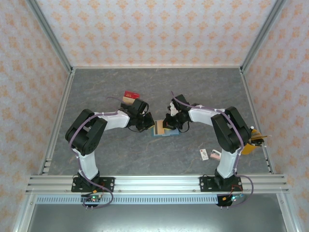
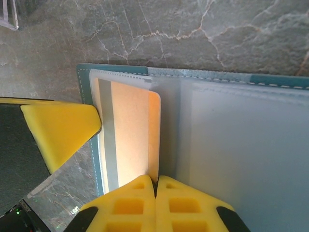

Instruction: Take the credit cards out of the card holder

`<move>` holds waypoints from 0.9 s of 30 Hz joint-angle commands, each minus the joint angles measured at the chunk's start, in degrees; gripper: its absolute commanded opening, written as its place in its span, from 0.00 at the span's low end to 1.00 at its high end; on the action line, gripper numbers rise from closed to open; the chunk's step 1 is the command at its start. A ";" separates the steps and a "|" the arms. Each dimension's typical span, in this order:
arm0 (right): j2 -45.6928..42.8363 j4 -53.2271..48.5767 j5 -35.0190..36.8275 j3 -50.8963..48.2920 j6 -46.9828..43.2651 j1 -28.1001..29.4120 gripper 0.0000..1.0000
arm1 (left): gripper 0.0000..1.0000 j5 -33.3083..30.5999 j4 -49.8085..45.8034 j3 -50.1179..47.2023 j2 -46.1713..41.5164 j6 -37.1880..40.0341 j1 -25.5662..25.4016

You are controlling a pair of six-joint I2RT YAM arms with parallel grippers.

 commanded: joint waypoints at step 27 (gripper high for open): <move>-4.57 1.98 -5.18 -4.79 -1.27 -3.32 0.00 | 0.00 -4.38 -7.17 -2.95 4.84 2.20 2.23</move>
